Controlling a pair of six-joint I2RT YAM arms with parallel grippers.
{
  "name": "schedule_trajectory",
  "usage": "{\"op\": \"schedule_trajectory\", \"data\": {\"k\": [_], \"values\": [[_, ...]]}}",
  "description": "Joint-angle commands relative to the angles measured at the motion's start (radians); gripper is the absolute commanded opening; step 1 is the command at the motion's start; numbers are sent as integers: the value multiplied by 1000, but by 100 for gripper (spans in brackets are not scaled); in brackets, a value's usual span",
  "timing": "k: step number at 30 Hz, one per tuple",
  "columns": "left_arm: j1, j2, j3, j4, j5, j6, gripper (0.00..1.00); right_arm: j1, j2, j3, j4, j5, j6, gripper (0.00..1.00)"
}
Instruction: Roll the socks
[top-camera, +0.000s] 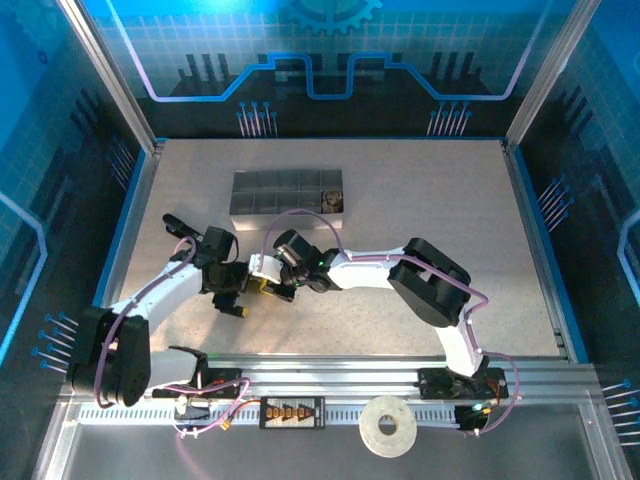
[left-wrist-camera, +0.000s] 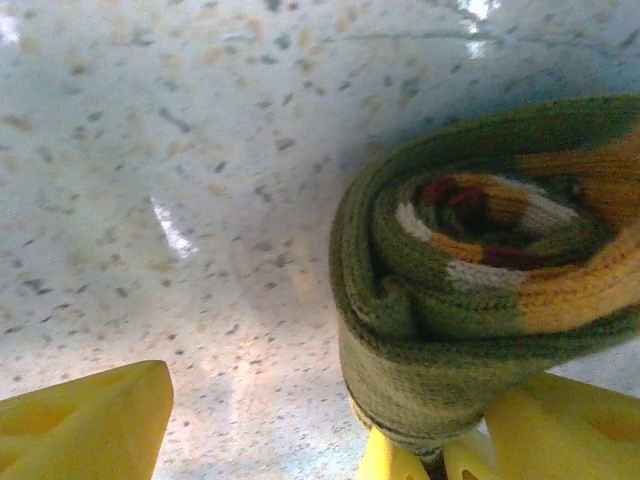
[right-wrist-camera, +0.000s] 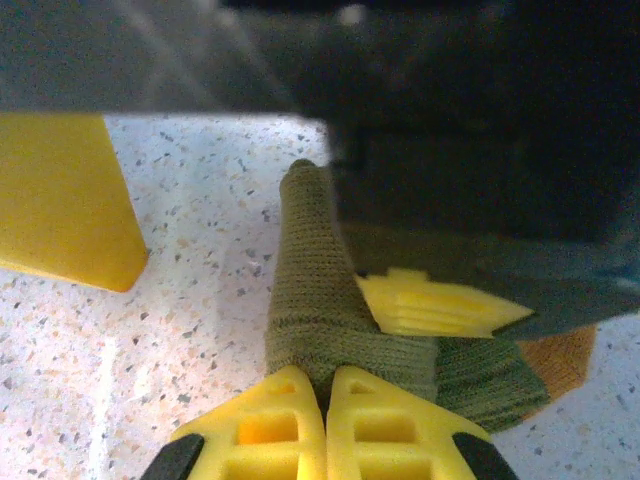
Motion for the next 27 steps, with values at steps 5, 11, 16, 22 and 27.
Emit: {"op": "schedule_trajectory", "data": {"k": [5, 11, 16, 22, 27], "values": [[5, -38, -17, 72, -50, 9, 87, -28, 117, -24, -275, 31, 70, 0], [19, -23, -62, 84, -50, -9, 81, -39, 159, 37, -345, -20, 83, 0], [22, 75, -32, 55, -80, 18, 70, -56, 190, 80, -394, -61, 113, 0], [21, 100, -58, -106, -153, -48, 60, -86, 231, 141, -461, -168, 167, 0], [21, 153, -73, -185, -155, -113, 58, -93, 242, 152, -459, -223, 186, 0]]}}
